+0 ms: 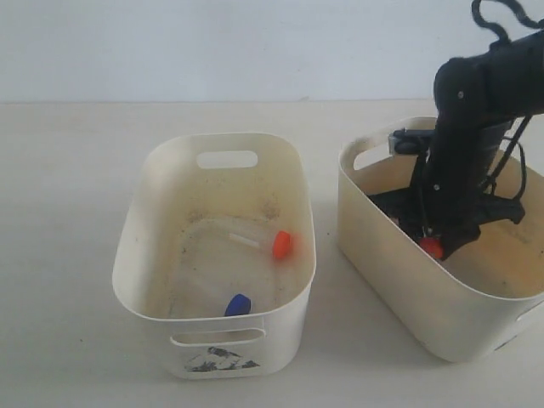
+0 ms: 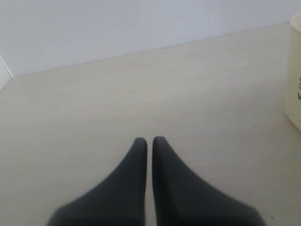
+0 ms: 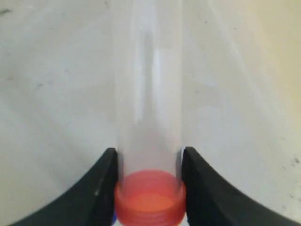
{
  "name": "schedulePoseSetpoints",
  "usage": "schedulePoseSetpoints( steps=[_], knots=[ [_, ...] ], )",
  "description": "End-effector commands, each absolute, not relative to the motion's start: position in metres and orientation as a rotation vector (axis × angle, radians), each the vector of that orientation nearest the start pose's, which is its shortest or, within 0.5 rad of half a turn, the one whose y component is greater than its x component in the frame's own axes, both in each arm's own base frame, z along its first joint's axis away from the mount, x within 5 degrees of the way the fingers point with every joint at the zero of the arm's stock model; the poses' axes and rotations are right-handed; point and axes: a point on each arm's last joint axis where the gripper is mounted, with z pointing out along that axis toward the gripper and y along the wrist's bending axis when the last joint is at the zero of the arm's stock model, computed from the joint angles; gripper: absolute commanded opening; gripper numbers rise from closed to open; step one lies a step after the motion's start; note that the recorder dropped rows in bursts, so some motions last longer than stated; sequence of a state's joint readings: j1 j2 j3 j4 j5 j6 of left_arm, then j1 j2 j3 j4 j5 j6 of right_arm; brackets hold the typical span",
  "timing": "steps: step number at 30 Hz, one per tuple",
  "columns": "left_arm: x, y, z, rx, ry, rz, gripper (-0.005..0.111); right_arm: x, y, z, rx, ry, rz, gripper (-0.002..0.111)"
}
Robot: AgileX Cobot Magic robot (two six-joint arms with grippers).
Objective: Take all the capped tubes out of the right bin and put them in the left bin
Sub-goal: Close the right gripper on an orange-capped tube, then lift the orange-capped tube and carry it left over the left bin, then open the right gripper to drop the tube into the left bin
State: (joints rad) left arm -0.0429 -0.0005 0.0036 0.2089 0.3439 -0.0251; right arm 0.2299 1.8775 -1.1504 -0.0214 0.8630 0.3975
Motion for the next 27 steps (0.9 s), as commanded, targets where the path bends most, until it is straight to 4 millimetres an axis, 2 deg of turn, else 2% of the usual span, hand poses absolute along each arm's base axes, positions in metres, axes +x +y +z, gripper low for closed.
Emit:
schedulePoseSetpoints(
  steps=[1, 8, 9, 10, 11, 12, 13, 14, 15, 16, 19, 21, 24, 25, 27],
  knots=[
    [0.054, 0.004, 0.183, 0.137, 1.813, 0.144, 0.004, 0.322, 0.073, 0.205, 0.169, 2.969, 0.029, 0.0],
    [0.054, 0.004, 0.183, 0.137, 1.813, 0.144, 0.004, 0.296, 0.068, 0.275, 0.068, 2.768, 0.12, 0.0],
    [0.054, 0.004, 0.183, 0.137, 1.813, 0.144, 0.004, 0.286, 0.071, 0.291, 0.033, 2.724, 0.207, 0.0],
    [0.054, 0.004, 0.183, 0.137, 1.813, 0.144, 0.004, 0.282, 0.074, 0.297, 0.011, 2.708, 0.255, 0.0],
    [0.054, 0.004, 0.183, 0.137, 1.813, 0.144, 0.004, 0.274, 0.082, 0.309, -0.066, 2.667, 0.407, 0.0],
    [0.054, 0.004, 0.183, 0.137, 1.813, 0.144, 0.004, 0.271, 0.088, 0.313, -0.116, 2.647, 0.48, 0.0],
    [0.054, 0.004, 0.183, 0.137, 1.813, 0.144, 0.004, 0.267, 0.099, 0.319, -0.216, 2.595, 0.625, 0.0],
    [0.054, 0.004, 0.183, 0.137, 1.813, 0.144, 0.004, 0.266, 0.104, 0.321, -0.263, 2.577, 0.665, 0.0],
    [0.054, 0.004, 0.183, 0.137, 1.813, 0.144, 0.004, 0.263, 0.118, 0.323, -0.367, 2.532, 0.726, 0.0],
    [0.054, 0.004, 0.183, 0.137, 1.813, 0.144, 0.004, 0.261, 0.123, 0.323, -0.403, 2.522, 0.739, 0.0],
    [0.054, 0.004, 0.183, 0.137, 1.813, 0.144, 0.004, 0.256, 0.158, 0.318, -0.594, 2.439, 0.734, 0.001],
    [0.054, 0.004, 0.183, 0.137, 1.813, 0.144, 0.004, 0.256, 0.174, 0.314, -0.672, 2.384, 0.717, 0.012],
    [0.054, 0.004, 0.183, 0.137, 1.813, 0.144, 0.004, 0.261, 0.187, 0.302, -0.685, 2.387, 0.712, 0.051],
    [0.054, 0.004, 0.183, 0.137, 1.813, 0.144, 0.004, 0.262, 0.188, 0.298, -0.678, 2.402, 0.713, 0.06],
    [0.054, 0.004, 0.183, 0.137, 1.813, 0.144, 0.004, 0.263, 0.188, 0.298, -0.634, 2.422, 0.727, 0.054]
  ],
)
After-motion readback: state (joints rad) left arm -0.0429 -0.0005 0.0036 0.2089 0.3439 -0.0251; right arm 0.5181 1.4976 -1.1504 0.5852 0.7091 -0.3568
